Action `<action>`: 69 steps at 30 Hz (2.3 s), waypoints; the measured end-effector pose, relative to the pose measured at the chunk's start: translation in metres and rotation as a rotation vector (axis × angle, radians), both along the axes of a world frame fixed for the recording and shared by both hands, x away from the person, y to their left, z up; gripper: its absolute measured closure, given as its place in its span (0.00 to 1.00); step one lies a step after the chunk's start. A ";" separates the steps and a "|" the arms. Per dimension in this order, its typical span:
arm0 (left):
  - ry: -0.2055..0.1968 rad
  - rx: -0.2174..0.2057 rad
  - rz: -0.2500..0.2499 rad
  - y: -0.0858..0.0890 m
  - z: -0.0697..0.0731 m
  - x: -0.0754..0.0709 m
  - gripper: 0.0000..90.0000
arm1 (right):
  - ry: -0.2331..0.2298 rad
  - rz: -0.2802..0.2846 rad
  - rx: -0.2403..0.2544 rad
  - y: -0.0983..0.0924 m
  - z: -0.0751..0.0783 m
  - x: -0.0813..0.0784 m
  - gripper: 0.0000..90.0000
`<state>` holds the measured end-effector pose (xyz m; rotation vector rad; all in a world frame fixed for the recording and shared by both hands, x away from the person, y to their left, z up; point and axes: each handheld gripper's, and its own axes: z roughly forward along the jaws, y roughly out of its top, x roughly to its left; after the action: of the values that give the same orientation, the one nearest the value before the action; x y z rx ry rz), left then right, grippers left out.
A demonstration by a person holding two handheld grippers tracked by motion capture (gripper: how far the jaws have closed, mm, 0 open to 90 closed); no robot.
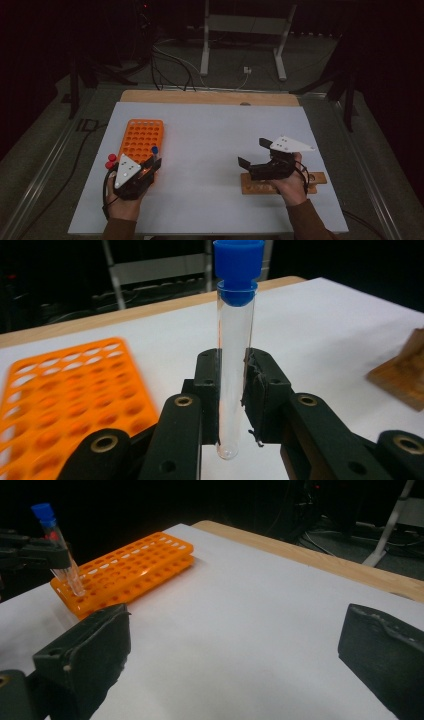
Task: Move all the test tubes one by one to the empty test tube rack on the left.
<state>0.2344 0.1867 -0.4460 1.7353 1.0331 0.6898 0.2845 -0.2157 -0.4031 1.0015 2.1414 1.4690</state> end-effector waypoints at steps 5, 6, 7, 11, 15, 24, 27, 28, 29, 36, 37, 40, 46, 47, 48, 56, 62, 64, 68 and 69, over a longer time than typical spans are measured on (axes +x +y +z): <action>-0.003 0.012 0.048 0.016 -0.004 -0.005 0.86 | 0.000 -0.001 0.001 -0.001 -0.002 -0.001 0.01; -0.002 0.012 0.057 0.019 -0.005 -0.006 0.86 | 0.002 0.000 0.002 -0.001 -0.002 -0.001 0.01; -0.002 0.012 0.069 0.022 -0.006 -0.006 0.86 | 0.002 -0.001 0.002 -0.001 -0.003 -0.001 0.01; -0.006 0.030 0.100 0.031 -0.008 -0.007 0.86 | 0.006 0.000 0.006 0.000 -0.004 0.000 0.01; -0.010 0.044 0.123 0.038 -0.012 -0.007 0.86 | 0.003 0.001 0.010 0.000 -0.004 -0.001 0.01; 0.002 0.063 0.156 0.045 -0.020 -0.006 0.86 | -0.010 0.001 0.023 -0.004 -0.003 -0.003 0.01; 0.013 0.067 0.157 0.046 -0.022 -0.007 0.86 | -0.013 0.000 0.025 -0.004 -0.002 -0.003 0.01; 0.017 0.070 0.157 0.046 -0.023 -0.007 0.86 | -0.013 0.000 0.026 -0.005 -0.002 -0.003 0.01; 0.022 0.081 0.161 0.046 -0.024 -0.008 0.86 | -0.013 -0.001 0.027 -0.005 -0.002 -0.003 0.01; 0.080 0.093 0.174 0.048 -0.031 -0.012 0.86 | -0.016 -0.003 0.032 -0.008 -0.003 -0.005 0.01; 0.088 0.091 0.180 0.048 -0.032 -0.012 0.86 | -0.015 -0.004 0.033 -0.009 -0.003 -0.005 0.01; 0.120 0.096 0.187 0.048 -0.035 -0.012 0.86 | -0.014 -0.008 0.032 -0.011 -0.004 -0.006 0.01; 0.161 0.105 0.200 0.047 -0.039 -0.010 0.86 | -0.014 -0.013 0.027 -0.015 -0.004 -0.007 0.01; 0.167 0.108 0.203 0.047 -0.039 -0.010 0.86 | -0.014 -0.014 0.027 -0.015 -0.004 -0.007 0.01; 0.171 0.112 0.203 0.047 -0.040 -0.010 0.86 | -0.013 -0.015 0.026 -0.015 -0.004 -0.007 0.01; 0.208 0.117 0.207 0.047 -0.044 -0.007 0.86 | -0.010 -0.017 0.027 -0.017 -0.006 -0.007 0.01; 0.207 0.090 0.206 0.046 -0.042 -0.009 0.74 | -0.012 -0.018 0.029 -0.019 -0.005 -0.008 0.01; 0.196 0.095 0.206 0.044 -0.040 -0.012 0.68 | -0.014 -0.020 0.028 -0.020 -0.004 -0.008 0.01; 0.186 0.089 0.215 0.043 -0.037 -0.016 0.61 | -0.013 -0.023 0.030 -0.022 -0.005 -0.008 0.01; 0.183 0.084 0.219 0.042 -0.036 -0.018 0.59 | -0.014 -0.023 0.030 -0.022 -0.005 -0.008 0.01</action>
<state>0.2164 0.2292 -0.4818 1.7995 1.3526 0.7299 0.2762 -0.2379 -0.4079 1.0198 2.0977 1.4970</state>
